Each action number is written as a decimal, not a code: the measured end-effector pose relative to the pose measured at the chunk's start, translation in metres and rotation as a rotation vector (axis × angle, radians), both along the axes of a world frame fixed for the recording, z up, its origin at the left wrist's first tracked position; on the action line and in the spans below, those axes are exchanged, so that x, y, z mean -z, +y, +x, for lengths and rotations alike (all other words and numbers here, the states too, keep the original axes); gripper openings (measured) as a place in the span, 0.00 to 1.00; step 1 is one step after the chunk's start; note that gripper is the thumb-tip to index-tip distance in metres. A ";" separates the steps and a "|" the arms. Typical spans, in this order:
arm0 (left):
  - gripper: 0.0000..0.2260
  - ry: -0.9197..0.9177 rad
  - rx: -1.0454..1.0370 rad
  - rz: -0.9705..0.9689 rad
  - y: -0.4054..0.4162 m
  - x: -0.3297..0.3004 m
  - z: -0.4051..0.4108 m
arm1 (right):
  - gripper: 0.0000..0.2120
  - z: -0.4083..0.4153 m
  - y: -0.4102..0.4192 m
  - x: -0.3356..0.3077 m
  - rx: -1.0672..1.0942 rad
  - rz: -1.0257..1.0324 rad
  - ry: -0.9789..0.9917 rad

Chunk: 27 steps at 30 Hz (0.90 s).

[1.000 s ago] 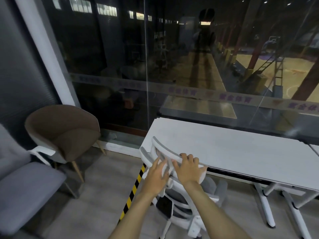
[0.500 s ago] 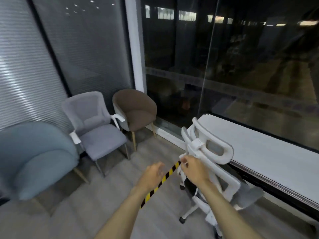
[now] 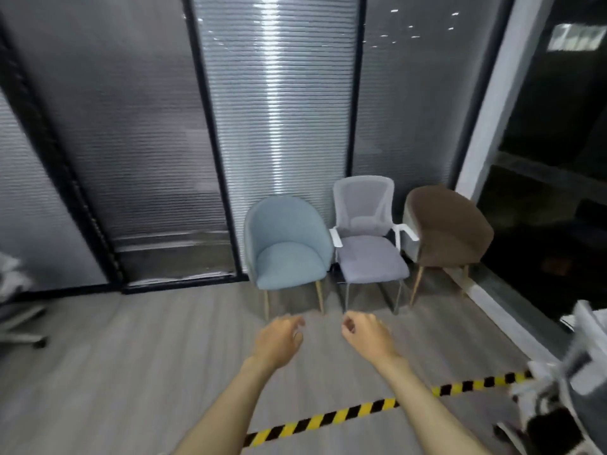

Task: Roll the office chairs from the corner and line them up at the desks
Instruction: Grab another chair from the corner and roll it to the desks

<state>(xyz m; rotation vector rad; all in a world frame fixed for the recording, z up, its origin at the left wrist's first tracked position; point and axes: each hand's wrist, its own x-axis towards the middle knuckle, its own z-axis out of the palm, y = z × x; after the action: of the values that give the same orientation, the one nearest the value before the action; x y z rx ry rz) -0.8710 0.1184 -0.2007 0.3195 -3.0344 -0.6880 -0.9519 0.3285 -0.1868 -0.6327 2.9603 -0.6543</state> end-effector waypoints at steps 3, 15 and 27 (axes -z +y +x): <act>0.16 -0.004 -0.119 -0.055 -0.092 -0.001 0.057 | 0.07 0.034 -0.107 0.005 -0.132 0.026 0.021; 0.12 -0.065 -0.551 -0.122 -0.430 0.018 0.324 | 0.11 0.215 -0.498 0.005 -0.599 0.139 0.101; 0.10 -0.083 -0.914 -0.124 -0.650 0.037 0.469 | 0.12 0.327 -0.793 0.013 -0.950 0.112 0.055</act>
<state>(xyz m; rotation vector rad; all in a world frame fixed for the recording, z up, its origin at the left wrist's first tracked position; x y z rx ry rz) -0.4017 -0.5317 -0.2376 1.5869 -2.5160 -0.3966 -0.6254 -0.4649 -0.2002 -1.8383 2.2636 -0.3550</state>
